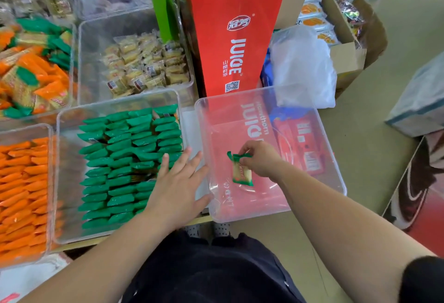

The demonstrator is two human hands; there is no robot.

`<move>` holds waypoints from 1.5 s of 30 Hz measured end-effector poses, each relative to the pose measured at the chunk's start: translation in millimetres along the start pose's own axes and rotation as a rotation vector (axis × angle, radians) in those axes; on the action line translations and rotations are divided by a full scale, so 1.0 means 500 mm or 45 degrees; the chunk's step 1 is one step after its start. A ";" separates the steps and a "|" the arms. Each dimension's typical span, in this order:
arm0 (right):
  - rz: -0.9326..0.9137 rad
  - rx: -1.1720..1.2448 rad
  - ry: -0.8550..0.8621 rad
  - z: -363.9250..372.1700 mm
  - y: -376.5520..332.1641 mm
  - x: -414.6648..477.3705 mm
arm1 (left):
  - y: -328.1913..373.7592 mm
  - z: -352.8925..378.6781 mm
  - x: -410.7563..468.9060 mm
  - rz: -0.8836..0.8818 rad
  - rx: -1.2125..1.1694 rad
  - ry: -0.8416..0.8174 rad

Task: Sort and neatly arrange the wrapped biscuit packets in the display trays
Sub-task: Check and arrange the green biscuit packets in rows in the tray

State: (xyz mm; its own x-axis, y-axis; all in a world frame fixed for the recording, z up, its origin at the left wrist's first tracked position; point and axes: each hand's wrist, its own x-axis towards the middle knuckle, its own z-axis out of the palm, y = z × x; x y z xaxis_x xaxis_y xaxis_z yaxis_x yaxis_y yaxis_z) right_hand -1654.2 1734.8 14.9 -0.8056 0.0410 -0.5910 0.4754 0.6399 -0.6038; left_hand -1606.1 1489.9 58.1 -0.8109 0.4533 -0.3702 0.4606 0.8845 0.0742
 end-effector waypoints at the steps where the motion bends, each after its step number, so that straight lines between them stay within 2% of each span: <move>1: 0.026 -0.001 -0.008 0.009 0.001 0.009 | -0.001 0.002 0.001 0.001 -0.002 -0.005; 9: 0.039 0.040 -0.072 0.042 -0.019 -0.003 | -0.006 0.009 -0.001 0.042 -0.009 -0.020; 11: 0.044 -0.010 -0.026 0.041 -0.026 -0.016 | -0.006 -0.001 -0.005 0.053 -0.009 -0.007; 15: -0.063 0.064 0.144 0.044 -0.065 -0.057 | -0.030 -0.013 -0.047 0.066 -0.161 0.276; 18: -0.236 0.074 0.214 0.061 -0.116 -0.094 | -0.093 0.000 -0.092 -0.119 -0.255 0.409; 20: -0.349 0.028 0.232 0.079 -0.153 -0.113 | -0.142 0.014 -0.127 -0.258 -0.250 0.364; 22: -0.461 -0.065 0.232 0.100 -0.190 -0.126 | -0.187 0.032 -0.159 -0.332 -0.233 0.234; 27: -0.663 -0.418 0.163 0.166 -0.278 -0.122 | -0.245 0.059 -0.192 -0.249 -0.239 -0.140; 31: -0.714 -0.817 0.110 0.231 -0.335 -0.087 | -0.252 0.069 -0.192 -0.224 -0.352 -0.148; 35: -0.652 -1.135 0.076 0.277 -0.353 -0.056 | -0.254 0.071 -0.182 -0.263 -0.351 -0.127; 39: -0.635 -1.204 0.129 0.304 -0.348 -0.044 | -0.260 0.075 -0.173 -0.262 -0.265 -0.126; 45: -0.673 -1.242 0.239 0.322 -0.343 -0.032 | -0.262 0.073 -0.173 -0.246 -0.289 -0.078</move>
State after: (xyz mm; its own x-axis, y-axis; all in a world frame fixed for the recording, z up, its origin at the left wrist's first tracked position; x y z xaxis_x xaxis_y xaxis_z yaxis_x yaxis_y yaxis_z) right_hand -1665.8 1501.0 41.8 -0.9038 -0.3511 -0.2449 -0.3550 0.9344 -0.0293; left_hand -1583.1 1331.1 46.5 -0.8491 0.2728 -0.4524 0.2017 0.9589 0.1995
